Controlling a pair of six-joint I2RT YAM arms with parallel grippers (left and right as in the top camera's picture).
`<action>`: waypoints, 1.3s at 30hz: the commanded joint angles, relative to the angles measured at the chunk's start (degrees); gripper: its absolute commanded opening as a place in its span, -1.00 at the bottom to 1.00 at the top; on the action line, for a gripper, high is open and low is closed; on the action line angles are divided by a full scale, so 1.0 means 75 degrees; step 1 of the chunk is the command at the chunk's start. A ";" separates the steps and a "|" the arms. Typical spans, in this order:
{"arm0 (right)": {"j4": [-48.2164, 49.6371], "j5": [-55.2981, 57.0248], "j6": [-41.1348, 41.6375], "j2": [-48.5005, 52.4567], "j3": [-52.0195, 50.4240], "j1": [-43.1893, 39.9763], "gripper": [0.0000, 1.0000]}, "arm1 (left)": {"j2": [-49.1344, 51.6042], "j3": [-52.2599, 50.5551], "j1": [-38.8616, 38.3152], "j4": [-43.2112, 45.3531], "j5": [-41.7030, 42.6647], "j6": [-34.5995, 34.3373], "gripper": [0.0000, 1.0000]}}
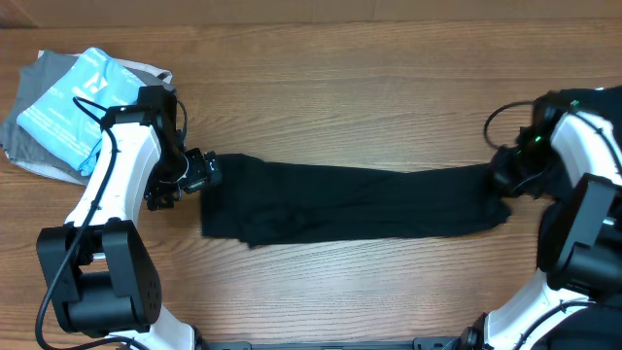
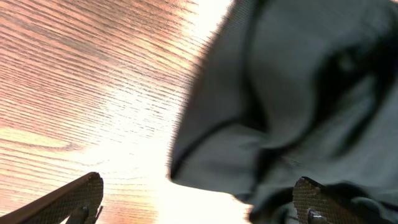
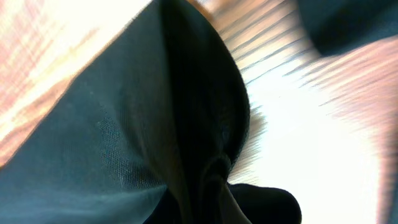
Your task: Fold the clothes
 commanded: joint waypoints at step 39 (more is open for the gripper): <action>-0.1367 -0.0854 0.1457 -0.1113 0.1035 0.4459 -0.88 | -0.0204 0.0128 0.0000 0.0012 -0.0079 0.0006 1.00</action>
